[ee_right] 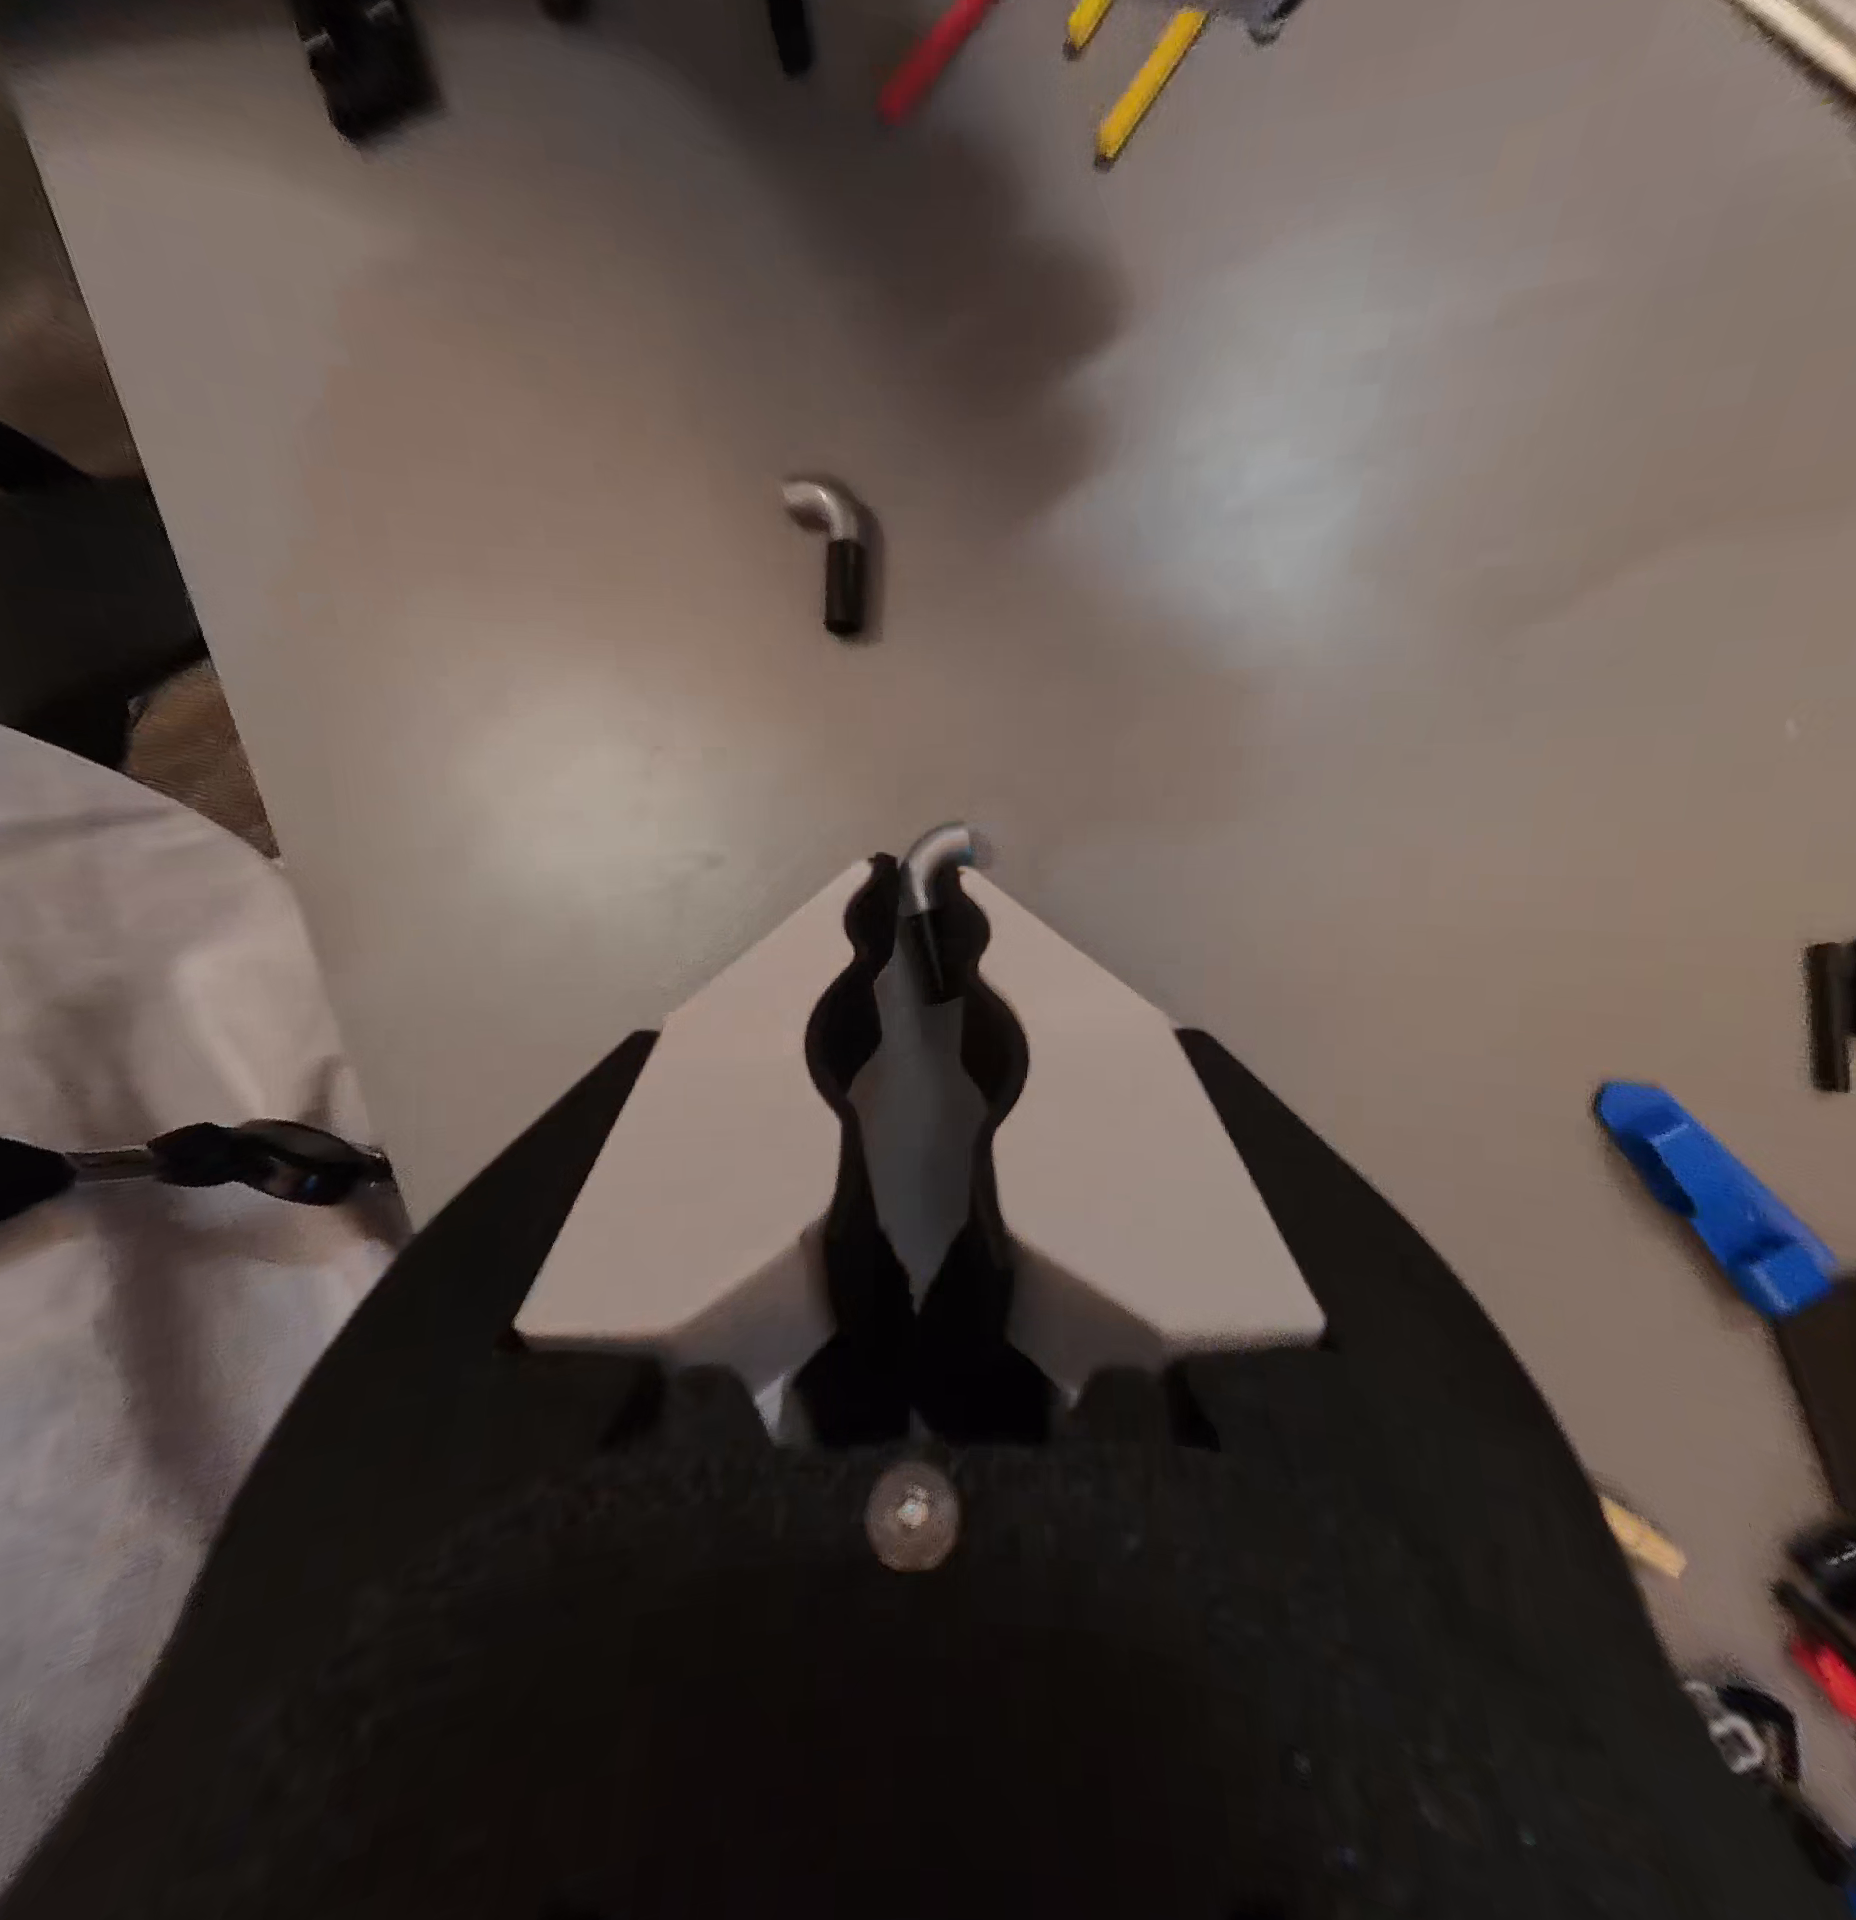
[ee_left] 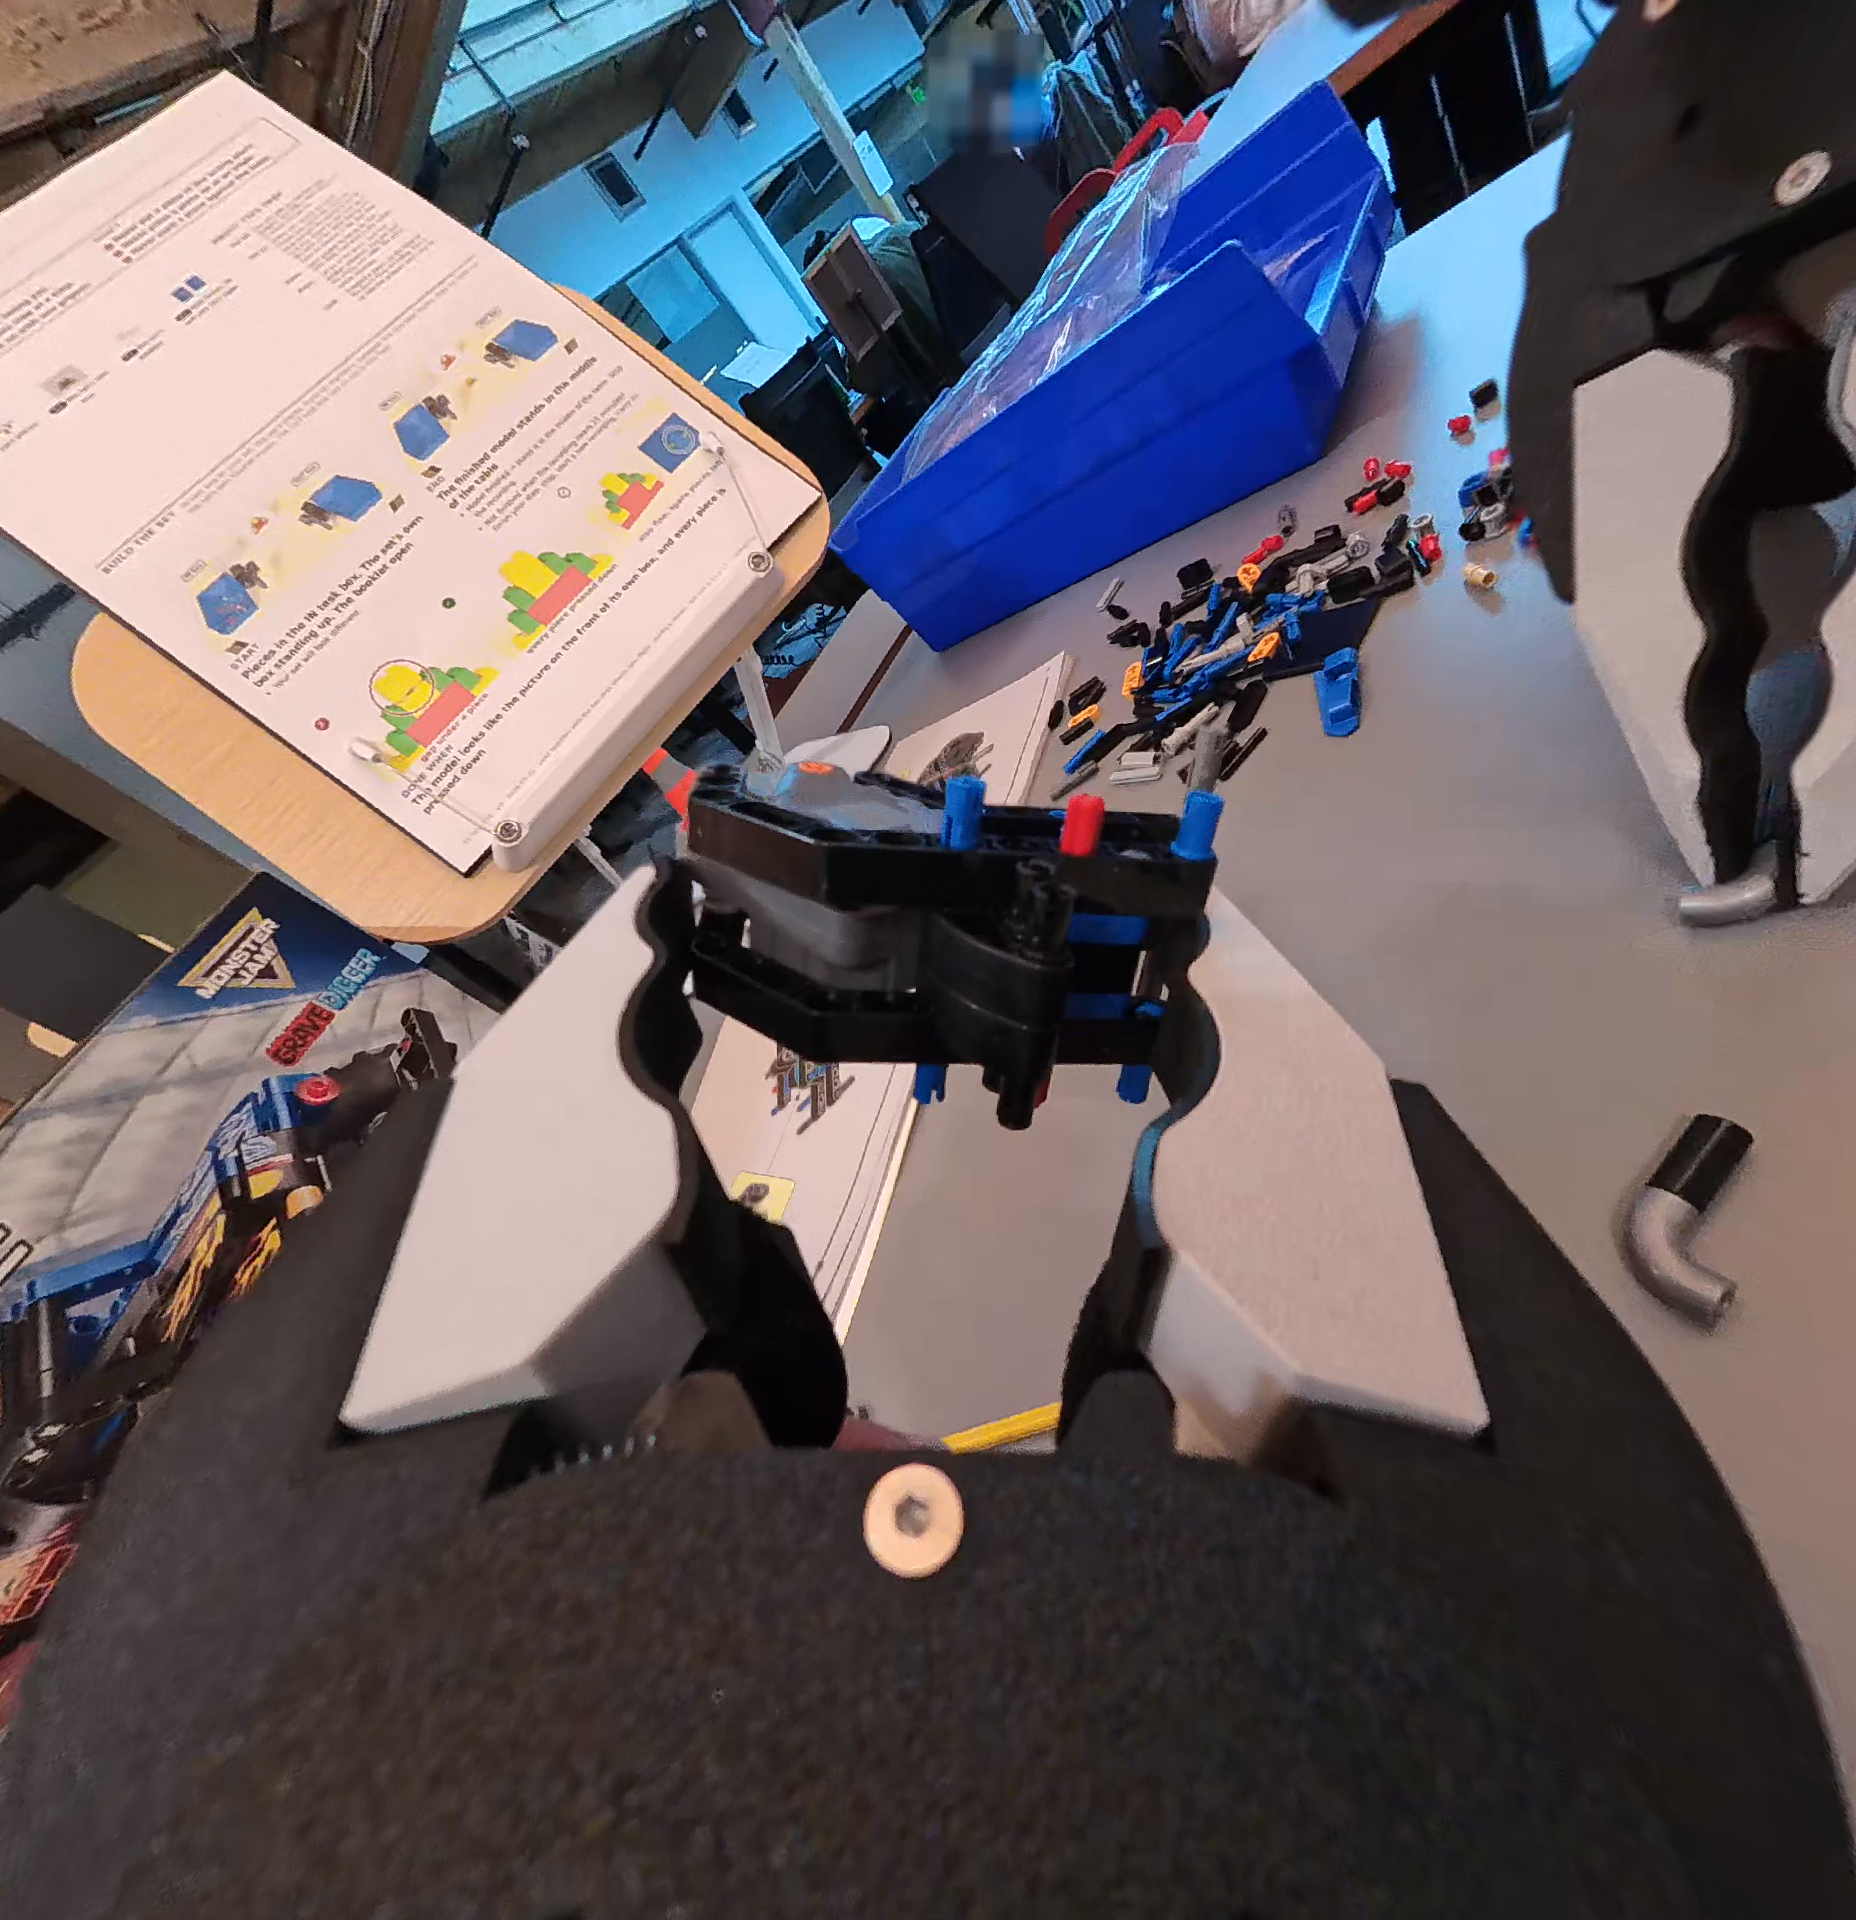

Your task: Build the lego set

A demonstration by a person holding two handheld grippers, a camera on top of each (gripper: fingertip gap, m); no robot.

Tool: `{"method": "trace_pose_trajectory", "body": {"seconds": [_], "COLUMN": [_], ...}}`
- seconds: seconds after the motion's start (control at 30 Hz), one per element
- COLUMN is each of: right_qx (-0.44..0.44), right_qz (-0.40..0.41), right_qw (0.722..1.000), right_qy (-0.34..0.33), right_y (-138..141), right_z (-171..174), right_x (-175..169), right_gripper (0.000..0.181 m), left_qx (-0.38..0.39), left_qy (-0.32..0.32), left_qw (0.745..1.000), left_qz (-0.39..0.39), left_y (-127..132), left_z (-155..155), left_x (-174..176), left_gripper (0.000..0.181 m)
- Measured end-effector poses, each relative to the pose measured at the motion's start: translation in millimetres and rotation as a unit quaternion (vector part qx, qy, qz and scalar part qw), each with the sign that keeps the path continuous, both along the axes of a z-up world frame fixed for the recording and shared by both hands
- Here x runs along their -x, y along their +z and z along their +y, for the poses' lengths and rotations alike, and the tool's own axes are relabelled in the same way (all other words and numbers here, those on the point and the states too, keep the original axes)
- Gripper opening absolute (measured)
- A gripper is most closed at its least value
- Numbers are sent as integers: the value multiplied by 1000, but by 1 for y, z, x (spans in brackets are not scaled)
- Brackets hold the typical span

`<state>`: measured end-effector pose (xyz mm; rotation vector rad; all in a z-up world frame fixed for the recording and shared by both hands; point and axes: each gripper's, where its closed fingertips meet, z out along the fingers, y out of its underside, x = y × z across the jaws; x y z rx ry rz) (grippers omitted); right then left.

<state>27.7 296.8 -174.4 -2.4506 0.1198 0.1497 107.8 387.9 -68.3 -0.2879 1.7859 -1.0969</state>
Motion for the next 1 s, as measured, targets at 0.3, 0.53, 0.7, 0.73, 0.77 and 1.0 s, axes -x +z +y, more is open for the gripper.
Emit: {"method": "trace_pose_trajectory", "body": {"seconds": [0.3, 0.53, 0.7, 0.73, 0.77, 1.0], "right_qx": [-36, -49, -87, -96, -99, -99], "right_qz": [15, 35, -7, -19, -34, -23], "right_qw": [999, 998, 995, 993, 991, 958], "right_qy": [-18, 22, 42, 60, 78, 270], "right_y": [7, 6, 24, 24, 21, 11], "right_z": [-19, -11, -7, -6, -6, -4], "right_x": [3, 31, 14, 9, 2, 4], "right_gripper": [26, 24, 21, 21, 21, 22], "left_qx": [-5, -3, -2, -1, 0, 0], "left_qy": [-6, -8, -9, -11, -13, -28], "left_qw": [1000, 1000, 1000, 1000, 1000, 999], "left_qz": [9, 10, 6, 7, 8, 21], "left_y": [-4, -2, 1, 1, 2, -3], "left_z": [-4, -4, -5, -5, -6, -13], "left_x": [2, 3, 4, 5, 6, 10], "left_gripper": [88, 88, 88, 88, 88, 88]}}
